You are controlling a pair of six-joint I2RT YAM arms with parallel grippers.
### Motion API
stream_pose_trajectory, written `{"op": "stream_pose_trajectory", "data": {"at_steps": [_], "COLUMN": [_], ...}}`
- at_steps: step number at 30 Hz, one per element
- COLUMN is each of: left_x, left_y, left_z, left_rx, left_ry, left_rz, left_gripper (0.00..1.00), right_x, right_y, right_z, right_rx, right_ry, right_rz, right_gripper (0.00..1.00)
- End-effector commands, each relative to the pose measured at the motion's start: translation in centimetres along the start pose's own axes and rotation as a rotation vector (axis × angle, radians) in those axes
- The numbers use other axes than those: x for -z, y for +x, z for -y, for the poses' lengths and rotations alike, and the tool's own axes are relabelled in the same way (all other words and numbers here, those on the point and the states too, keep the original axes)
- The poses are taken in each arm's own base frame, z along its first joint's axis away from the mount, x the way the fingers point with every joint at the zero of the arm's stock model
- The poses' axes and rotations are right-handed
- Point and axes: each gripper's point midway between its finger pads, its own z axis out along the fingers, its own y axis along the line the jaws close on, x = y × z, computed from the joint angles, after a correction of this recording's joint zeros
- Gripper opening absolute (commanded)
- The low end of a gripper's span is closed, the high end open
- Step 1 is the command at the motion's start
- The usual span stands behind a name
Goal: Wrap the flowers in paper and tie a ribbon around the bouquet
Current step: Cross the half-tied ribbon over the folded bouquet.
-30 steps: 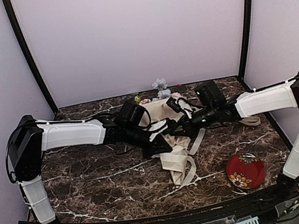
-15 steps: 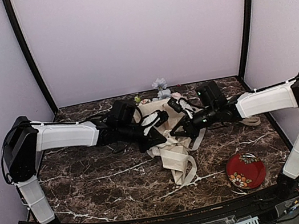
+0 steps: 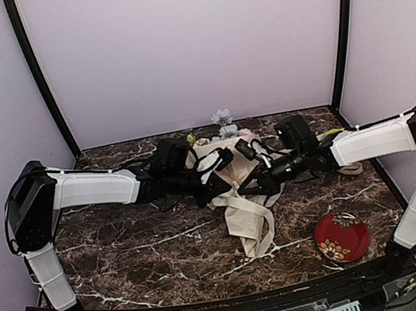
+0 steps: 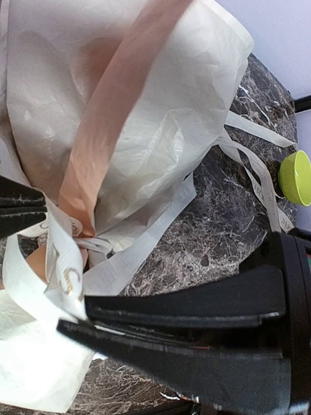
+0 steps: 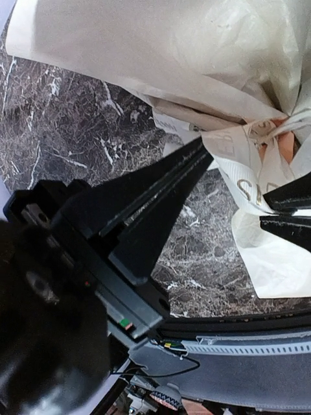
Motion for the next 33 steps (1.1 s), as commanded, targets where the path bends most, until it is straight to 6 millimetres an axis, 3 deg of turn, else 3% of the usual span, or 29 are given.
{"op": "stream_pose_trajectory", "data": {"at_steps": [1,3,7,13,16,19,22,33], "left_x": [-0.8,-0.9,-1.0,-0.9,-0.9,-0.9,-0.9,-1.1], "left_y": [1.2,1.4,1.3,1.1,1.0,1.2,1.5,1.9], "left_z": [-0.1,-0.1,0.1,0.2,0.3,0.5,0.7,0.8], "left_rx": [0.020,0.027,0.028,0.027,0.026,0.024,0.027,0.031], "left_ry": [-0.013,-0.014,-0.002,0.003,0.011,0.019,0.029,0.032], "left_rz": [-0.004,0.001,0.018,0.030,0.032,0.029,0.020,0.014], "left_gripper": [0.00,0.00,0.00,0.00,0.00,0.00,0.00,0.00], "right_x": [0.8,0.3,1.2,3.1,3.7,3.3,2.2,-1.6], "right_y": [-1.1,-0.4,-1.4,-2.8,-3.5,-3.3,-2.1,0.3], "right_z": [-2.1,-1.4,-0.7,1.3,2.6,5.7,7.2,4.9], "right_rx": [0.054,0.034,0.039,-0.025,-0.085,-0.151,-0.192,-0.134], "right_ry": [-0.083,-0.083,-0.055,-0.035,-0.013,0.102,0.133,0.005], "right_rz": [0.016,-0.022,-0.003,0.073,0.108,0.102,0.062,-0.023], "right_gripper": [0.10,0.17,0.34,0.40,0.38,0.25,0.15,0.10]}}
